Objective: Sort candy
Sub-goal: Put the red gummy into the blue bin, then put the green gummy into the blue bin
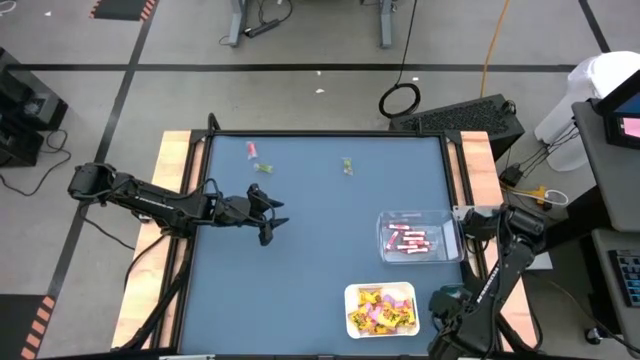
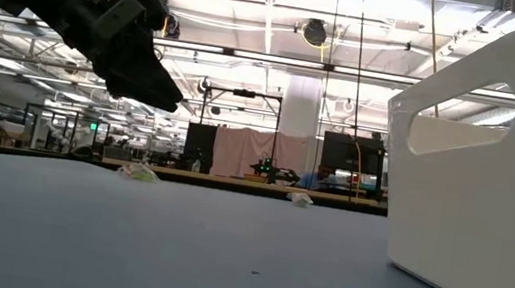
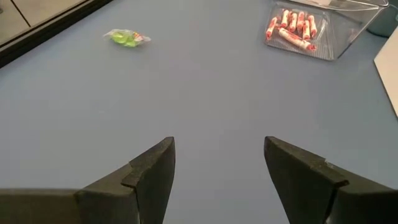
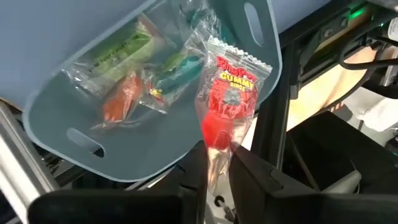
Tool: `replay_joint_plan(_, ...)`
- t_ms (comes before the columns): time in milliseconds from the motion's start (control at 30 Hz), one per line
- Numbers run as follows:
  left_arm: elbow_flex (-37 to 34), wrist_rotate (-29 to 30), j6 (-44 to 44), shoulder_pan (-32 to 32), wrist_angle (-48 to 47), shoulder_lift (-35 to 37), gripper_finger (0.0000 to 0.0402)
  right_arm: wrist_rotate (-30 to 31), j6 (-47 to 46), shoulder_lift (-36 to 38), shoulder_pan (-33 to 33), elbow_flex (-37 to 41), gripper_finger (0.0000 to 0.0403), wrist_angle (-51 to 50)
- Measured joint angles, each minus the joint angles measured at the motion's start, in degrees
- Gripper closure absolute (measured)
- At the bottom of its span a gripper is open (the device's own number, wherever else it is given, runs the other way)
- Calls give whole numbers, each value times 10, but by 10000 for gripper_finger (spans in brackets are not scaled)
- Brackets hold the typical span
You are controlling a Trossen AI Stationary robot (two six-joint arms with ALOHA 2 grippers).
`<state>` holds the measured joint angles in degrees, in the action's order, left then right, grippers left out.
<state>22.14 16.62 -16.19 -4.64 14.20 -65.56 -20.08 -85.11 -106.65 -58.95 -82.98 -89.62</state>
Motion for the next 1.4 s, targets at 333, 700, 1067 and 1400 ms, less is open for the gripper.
replay_joint_plan(333, 0, 0, 0, 0, 4, 0, 152, 1, -27, 0, -16, 4, 296, 9)
replay_joint_plan(700, 0, 0, 0, 0, 4, 0, 152, -11, -42, 20, -15, 1, 241, 1)
replay_joint_plan(1067, 0, 0, 1, 0, 23, 0, 152, 176, -178, 72, 1, -53, 256, -4)
replay_joint_plan(1400, 0, 1, 10, 0, 37, 0, 152, 437, -92, 81, 129, -53, 266, -3)
